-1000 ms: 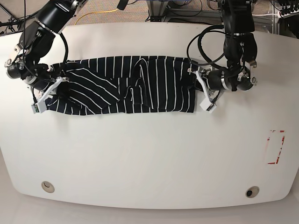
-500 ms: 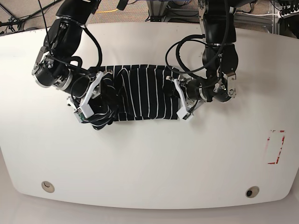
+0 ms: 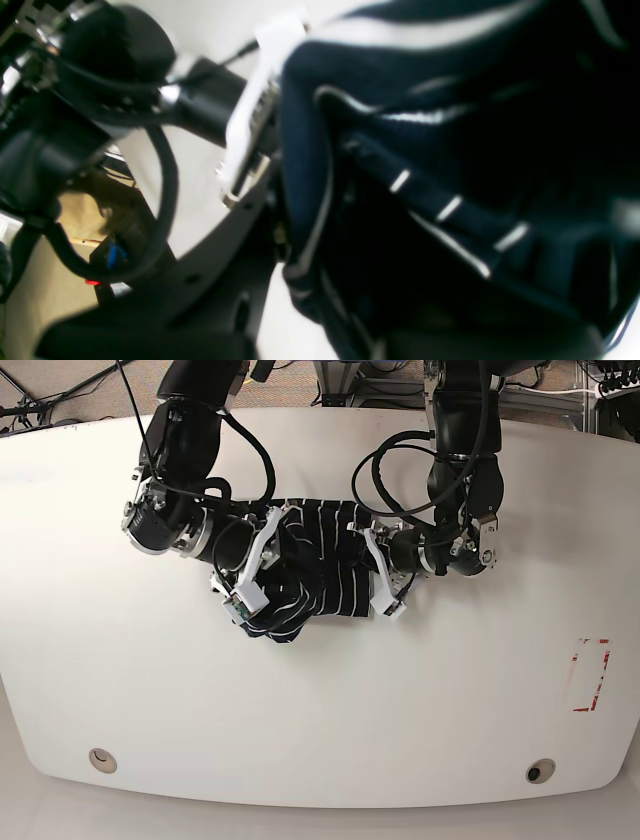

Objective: Fold the T-shirt properly
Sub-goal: 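Lay the folded ends onto the strip's middle and release both grippers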

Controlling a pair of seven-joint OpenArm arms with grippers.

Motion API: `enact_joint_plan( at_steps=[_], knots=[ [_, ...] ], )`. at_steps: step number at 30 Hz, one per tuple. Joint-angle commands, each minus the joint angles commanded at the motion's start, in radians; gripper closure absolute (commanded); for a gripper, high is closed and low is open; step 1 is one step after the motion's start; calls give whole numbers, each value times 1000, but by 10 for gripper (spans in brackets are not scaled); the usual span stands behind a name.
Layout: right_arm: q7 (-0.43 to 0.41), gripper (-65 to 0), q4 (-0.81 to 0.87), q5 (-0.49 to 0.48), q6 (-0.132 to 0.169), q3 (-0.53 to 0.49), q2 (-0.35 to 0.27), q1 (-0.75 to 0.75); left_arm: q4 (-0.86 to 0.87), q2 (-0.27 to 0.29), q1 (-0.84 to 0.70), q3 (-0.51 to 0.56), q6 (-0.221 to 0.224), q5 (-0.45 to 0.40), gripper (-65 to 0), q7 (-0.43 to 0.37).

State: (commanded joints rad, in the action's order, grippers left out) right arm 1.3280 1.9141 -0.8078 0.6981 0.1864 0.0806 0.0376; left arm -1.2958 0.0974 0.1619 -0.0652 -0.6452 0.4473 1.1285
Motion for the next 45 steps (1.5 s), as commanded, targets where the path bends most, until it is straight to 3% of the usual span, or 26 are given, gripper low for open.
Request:
enact_joint_plan(
  at_steps=[2, 8, 10, 12, 14, 18, 22, 27, 35, 40, 45],
  knots=[
    [-25, -130, -54, 32, 0, -29, -3, 15, -5, 0, 0, 0, 0, 2, -94, 0],
    [-100, -539, -106, 69, 0, -57, -43, 14, -8, 0, 2, 0, -3, 5, -99, 2],
    [-98, -610, -104, 69, 0, -48, -54, 14, -8, -2, 2, -3, -31, 26, -131, 2],
    [-98, -621, -94, 58, 0, -28, -81, 11, -8, -8, 0, -5, -53, 71, -183, 2],
    [-98, -618, -77, -6, 0, -3, -109, -14, -12, -21, 0, -18, -53, 124, -246, 0],
    [-98, -618, -31, -161, 0, 66, -198, -63, -91, -35, -6, -72, -53, 203, -300, 0],
    [-98, -618, -29, -235, 0, 120, -247, -109, -152, -48, -9, -141, -53, 262, -310, 8],
    [-98, -618, -26, -235, 0, 118, -272, -170, -209, -124, -29, -186, -53, 379, -307, 8],
    [-107, -618, -32, -229, 0, -17, -256, -160, -258, -235, -81, -275, -53, 442, -307, 8],
    [-120, -618, -74, -143, 0, -97, -193, -83, -258, -298, -135, -310, -53, 442, -307, 6],
    [-123, -618, -224, -12, 0, -199, -78, 74, -258, -338, -187, -353, -53, 442, -307, 6]
  ],
)
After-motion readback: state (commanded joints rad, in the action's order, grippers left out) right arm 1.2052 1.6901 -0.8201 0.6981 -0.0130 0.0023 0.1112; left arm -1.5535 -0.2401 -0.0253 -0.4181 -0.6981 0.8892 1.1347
